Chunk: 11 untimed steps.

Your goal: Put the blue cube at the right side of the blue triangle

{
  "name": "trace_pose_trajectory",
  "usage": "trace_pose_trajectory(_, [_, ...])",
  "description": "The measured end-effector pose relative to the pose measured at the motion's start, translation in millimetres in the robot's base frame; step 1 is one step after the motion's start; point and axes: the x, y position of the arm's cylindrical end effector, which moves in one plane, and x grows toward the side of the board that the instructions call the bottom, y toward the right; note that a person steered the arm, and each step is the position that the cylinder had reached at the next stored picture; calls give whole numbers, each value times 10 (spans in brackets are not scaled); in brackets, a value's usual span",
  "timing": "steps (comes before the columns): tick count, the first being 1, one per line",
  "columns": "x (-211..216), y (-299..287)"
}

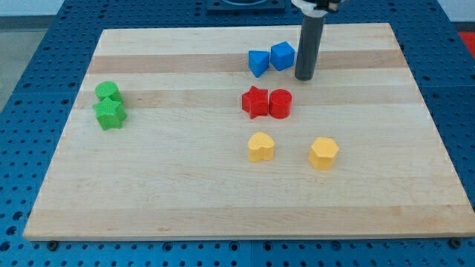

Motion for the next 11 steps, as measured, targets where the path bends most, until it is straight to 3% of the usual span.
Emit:
trace_pose_trajectory(4, [-953, -109])
trace_pose_trajectory(6, [-962, -548])
trace_pose_trajectory(11, [-464, -427])
